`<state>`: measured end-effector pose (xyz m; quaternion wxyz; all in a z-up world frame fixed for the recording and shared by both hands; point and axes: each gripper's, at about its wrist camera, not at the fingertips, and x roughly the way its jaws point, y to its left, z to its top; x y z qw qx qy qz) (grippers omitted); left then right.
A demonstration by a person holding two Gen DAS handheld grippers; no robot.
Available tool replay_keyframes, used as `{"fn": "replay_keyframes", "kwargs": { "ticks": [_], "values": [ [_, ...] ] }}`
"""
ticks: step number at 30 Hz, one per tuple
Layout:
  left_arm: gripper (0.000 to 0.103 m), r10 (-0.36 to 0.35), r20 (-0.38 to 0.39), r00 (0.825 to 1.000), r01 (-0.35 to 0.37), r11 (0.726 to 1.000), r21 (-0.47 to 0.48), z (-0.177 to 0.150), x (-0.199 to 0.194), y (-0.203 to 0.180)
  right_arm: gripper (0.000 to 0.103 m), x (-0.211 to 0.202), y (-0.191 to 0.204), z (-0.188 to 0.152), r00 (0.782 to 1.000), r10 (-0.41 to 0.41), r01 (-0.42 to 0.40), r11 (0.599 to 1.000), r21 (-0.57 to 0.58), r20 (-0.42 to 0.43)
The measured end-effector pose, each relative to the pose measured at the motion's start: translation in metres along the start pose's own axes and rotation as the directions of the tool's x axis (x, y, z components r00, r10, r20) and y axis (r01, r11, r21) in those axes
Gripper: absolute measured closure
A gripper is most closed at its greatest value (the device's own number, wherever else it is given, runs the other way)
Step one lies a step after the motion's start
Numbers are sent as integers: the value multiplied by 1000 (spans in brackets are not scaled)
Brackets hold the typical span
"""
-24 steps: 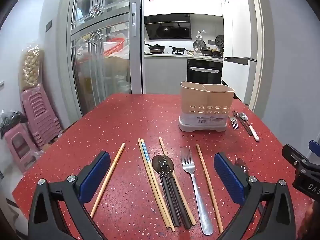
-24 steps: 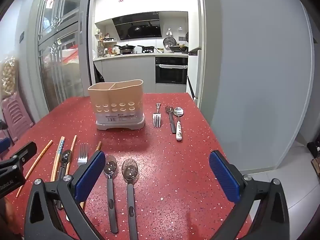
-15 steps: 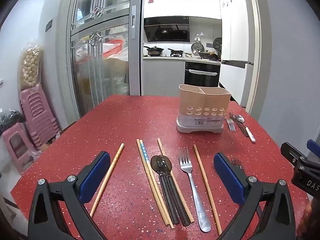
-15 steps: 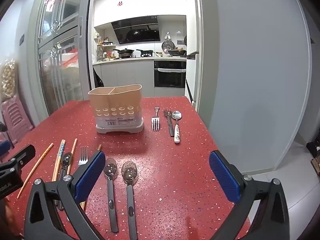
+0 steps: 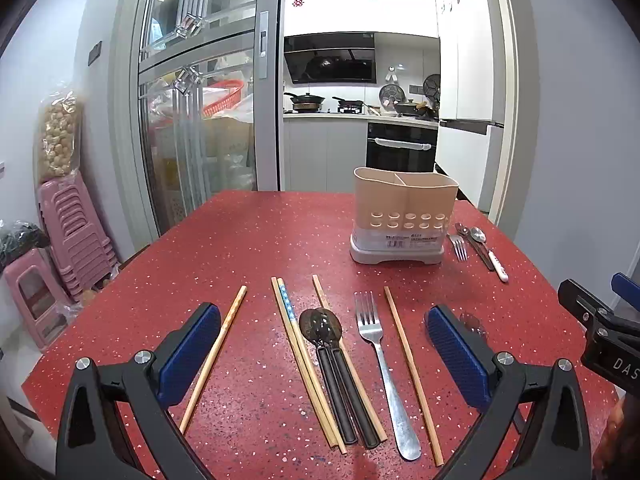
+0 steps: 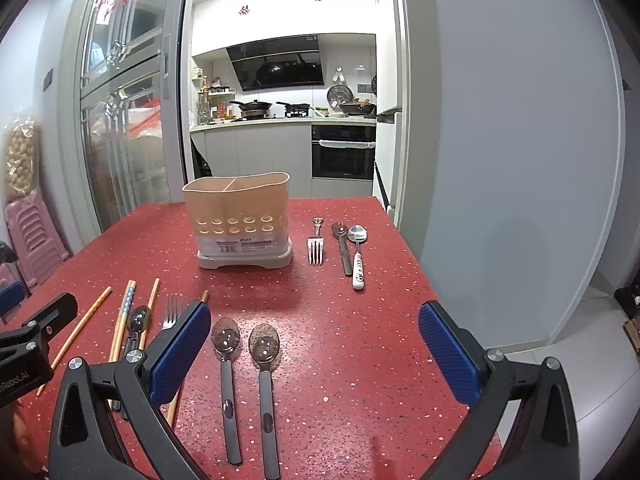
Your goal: Organize utensils
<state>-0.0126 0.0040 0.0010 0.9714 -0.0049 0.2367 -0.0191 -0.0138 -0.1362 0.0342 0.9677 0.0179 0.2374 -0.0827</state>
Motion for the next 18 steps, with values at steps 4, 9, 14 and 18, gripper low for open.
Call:
{"fn": "replay_keyframes", "kwargs": {
  "ticks": [4,9,14,18],
  "values": [
    [0,-1,0,1000,1,1000,-1,0,0,0,0,1,1,0,1000,1,-1,1000,1,2],
    [0,-2,-2,1000,2,1000,0,0,0,1,0,1,2,-1,1000,1,-1,1000,2,3],
    [0,-3,-4,1000,3,1000,0,0,1,1,0,2,3,-1,1000,2,-2,1000,-4,4],
    [0,-3,-3,1000,3,1000,-3,0,1,1,0,2,4,-1,1000,4,-4,1000,-4,4]
  ]
}}
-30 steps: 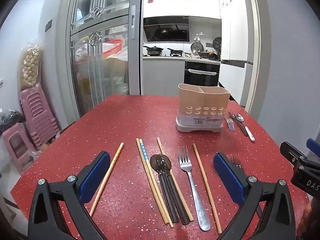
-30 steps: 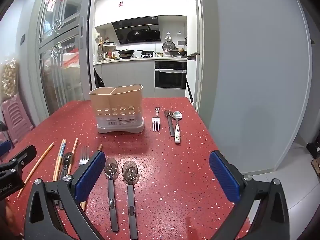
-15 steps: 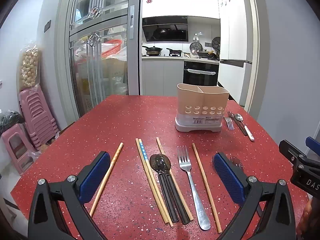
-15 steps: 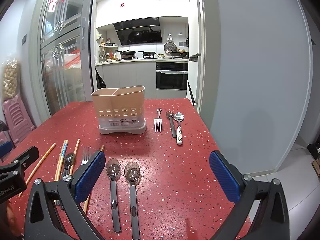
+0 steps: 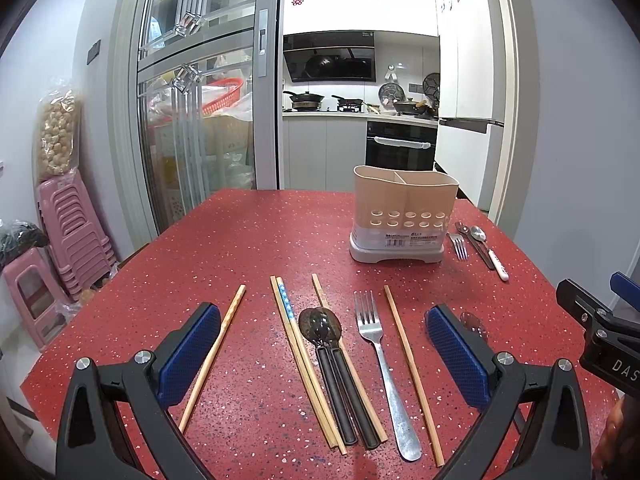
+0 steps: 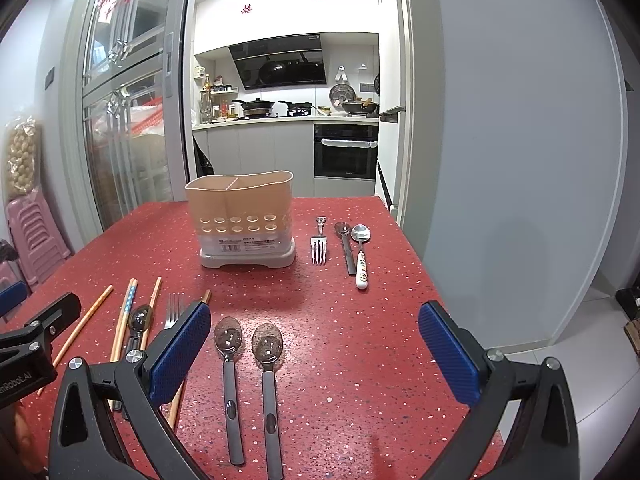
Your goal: Organize utensils
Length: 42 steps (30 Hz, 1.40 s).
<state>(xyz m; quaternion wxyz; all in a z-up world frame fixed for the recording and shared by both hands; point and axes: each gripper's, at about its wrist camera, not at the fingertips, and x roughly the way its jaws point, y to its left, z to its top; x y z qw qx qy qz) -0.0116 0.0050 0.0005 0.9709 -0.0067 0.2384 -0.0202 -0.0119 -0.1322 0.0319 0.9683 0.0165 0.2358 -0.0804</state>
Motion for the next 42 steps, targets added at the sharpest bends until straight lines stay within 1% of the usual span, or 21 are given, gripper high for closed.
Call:
{"fn": "replay_keyframes", "kwargs": {
  "ticks": [42],
  "values": [
    [0,-4,-10,1000,4,1000,6,-1,3,1,0,0,3,-3,1000,4,-4,1000,-1,0]
  ]
}}
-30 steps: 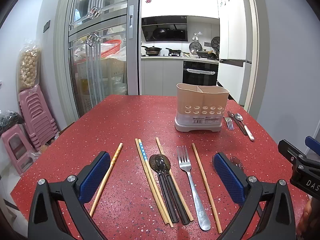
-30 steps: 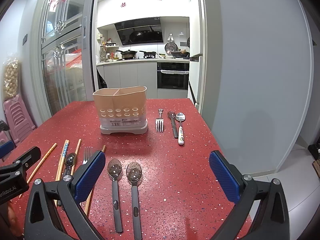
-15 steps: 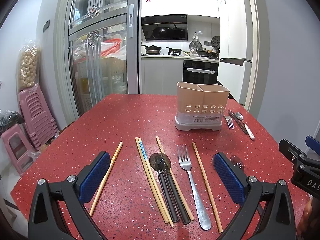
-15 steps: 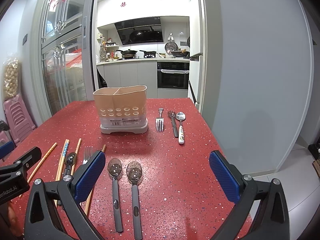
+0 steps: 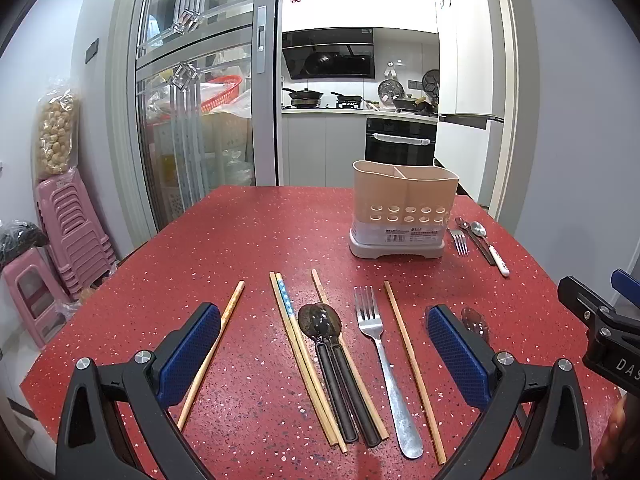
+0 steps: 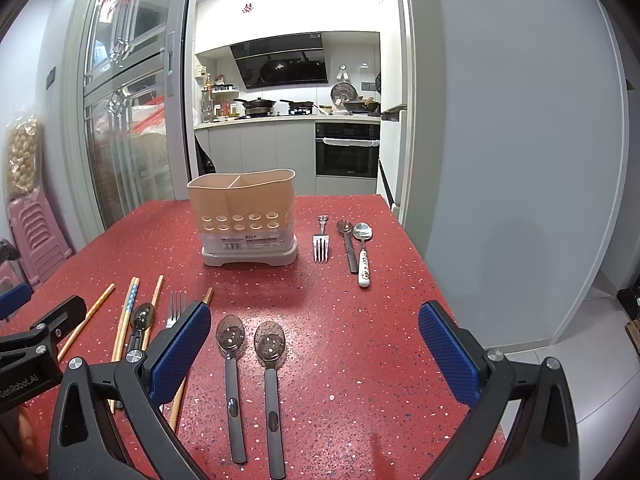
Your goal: Organize utensils
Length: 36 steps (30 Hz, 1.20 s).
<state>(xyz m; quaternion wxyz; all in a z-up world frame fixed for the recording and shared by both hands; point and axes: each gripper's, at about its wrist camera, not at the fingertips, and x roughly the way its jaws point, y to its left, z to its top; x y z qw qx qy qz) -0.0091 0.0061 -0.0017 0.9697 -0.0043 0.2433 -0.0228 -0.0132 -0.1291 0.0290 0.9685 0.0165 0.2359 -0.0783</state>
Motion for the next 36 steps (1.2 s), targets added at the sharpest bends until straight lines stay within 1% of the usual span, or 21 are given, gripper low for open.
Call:
{"fn": "replay_keyframes", "kwargs": {
  "ticks": [36],
  "values": [
    [0,-3,-3,1000,3,1000,6,0,2,-2,0,1,1,-2,1000,4,-4,1000,2,-5]
  ]
}}
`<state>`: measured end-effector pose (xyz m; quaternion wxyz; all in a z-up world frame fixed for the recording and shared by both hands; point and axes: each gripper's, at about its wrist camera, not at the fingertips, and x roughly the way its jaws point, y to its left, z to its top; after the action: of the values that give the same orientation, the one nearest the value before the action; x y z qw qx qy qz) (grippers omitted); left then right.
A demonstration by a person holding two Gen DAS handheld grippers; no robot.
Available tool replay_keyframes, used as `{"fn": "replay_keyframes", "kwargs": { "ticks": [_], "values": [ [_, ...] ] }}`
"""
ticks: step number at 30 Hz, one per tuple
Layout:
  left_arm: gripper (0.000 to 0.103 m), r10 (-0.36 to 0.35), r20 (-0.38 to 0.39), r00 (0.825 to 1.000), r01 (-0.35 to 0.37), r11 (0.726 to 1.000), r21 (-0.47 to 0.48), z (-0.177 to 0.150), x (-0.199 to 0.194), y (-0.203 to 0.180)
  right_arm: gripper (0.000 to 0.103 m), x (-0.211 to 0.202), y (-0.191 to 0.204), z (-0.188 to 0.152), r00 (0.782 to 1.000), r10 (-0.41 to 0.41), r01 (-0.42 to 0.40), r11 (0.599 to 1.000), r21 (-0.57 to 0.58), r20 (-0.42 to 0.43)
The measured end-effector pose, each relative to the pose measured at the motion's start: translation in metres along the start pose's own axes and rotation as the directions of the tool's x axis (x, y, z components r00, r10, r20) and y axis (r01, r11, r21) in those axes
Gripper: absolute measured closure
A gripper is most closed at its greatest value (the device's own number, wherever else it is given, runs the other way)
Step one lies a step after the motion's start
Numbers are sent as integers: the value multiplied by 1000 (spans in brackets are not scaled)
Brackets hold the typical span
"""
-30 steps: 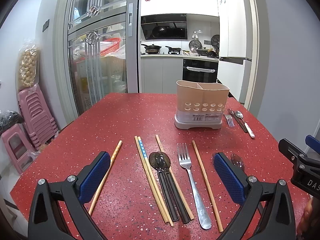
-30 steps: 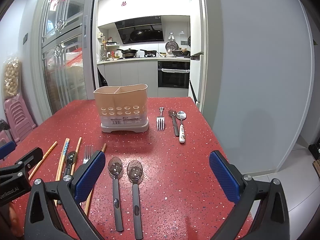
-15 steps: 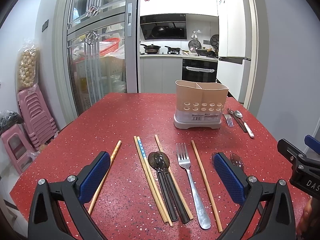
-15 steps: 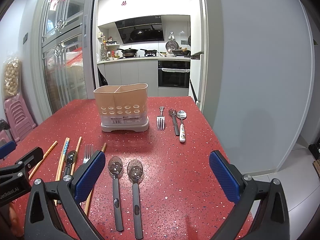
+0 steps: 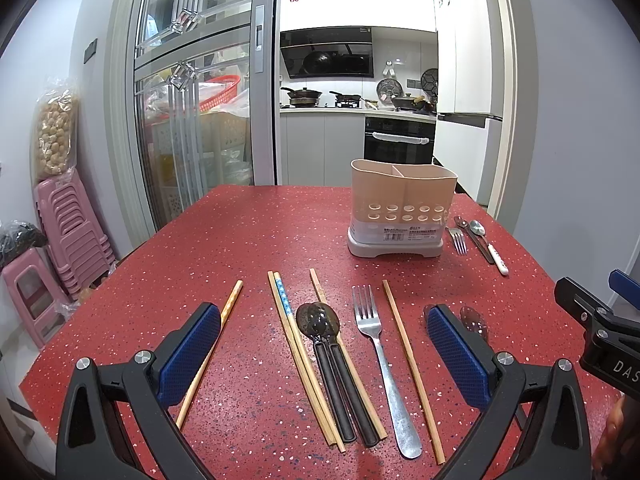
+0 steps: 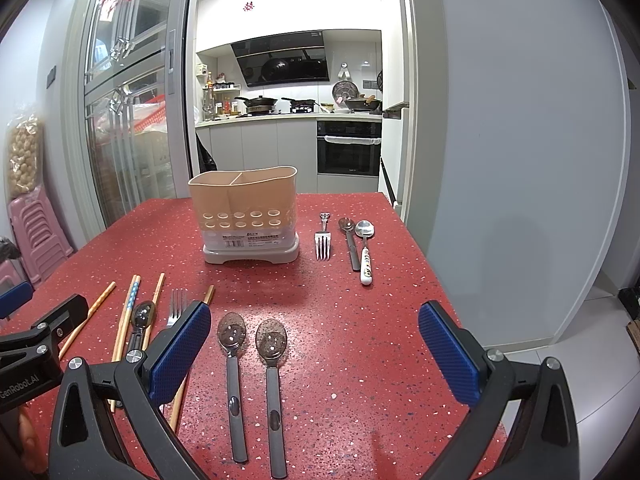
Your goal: Organize utensils
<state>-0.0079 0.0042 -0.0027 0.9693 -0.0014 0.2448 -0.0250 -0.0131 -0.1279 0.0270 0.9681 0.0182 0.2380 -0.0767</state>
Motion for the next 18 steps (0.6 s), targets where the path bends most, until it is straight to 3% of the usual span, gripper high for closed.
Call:
{"fn": "replay_keyframes", "kwargs": {
  "ticks": [18],
  "values": [
    [0,-3,-8,1000,3,1000,3,-1,1,-1,0,4,1,1,1000,14,-14,1000,-3,-11]
  ]
}}
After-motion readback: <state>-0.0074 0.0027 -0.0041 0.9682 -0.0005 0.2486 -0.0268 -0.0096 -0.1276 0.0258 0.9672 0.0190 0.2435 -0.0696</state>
